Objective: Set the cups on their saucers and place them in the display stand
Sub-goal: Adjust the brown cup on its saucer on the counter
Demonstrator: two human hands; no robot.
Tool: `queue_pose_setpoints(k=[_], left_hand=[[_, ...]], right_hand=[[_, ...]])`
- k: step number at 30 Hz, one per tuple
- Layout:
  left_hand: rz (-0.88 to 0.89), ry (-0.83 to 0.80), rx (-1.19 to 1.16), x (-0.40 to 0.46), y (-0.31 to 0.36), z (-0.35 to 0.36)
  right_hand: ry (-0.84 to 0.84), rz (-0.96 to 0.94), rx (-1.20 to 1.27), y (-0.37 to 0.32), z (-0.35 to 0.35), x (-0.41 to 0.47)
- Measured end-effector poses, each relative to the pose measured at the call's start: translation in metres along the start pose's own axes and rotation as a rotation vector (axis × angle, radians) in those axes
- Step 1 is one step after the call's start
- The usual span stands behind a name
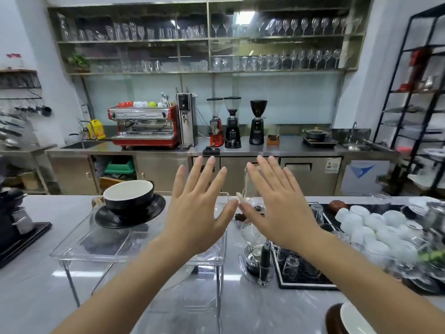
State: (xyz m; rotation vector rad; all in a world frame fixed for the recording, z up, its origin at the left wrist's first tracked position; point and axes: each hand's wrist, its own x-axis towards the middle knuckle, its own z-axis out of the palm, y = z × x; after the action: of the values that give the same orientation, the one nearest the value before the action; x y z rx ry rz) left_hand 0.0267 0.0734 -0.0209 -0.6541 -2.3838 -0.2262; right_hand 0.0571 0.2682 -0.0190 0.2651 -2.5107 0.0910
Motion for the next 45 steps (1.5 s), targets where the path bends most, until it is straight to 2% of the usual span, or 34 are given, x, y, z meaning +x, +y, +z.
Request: queue_pose_setpoints(k=[14,26,45], left_hand=[[0.061,-0.082,-0.198,-0.01,0.112,0.039],[0.101,-0.225,-0.261,-0.032,0.188,0.087],[0.021,-0.47,-0.418,-0.101,0.251,0.146]], right_hand=[[-0.009,0.19,0.044,0.078,-0.022,-0.096],[-0.127,0.304,0.018,0.132,-0.018,-0.176],[-0.25,0.522,0.117,0.152,0.017,-0.274]])
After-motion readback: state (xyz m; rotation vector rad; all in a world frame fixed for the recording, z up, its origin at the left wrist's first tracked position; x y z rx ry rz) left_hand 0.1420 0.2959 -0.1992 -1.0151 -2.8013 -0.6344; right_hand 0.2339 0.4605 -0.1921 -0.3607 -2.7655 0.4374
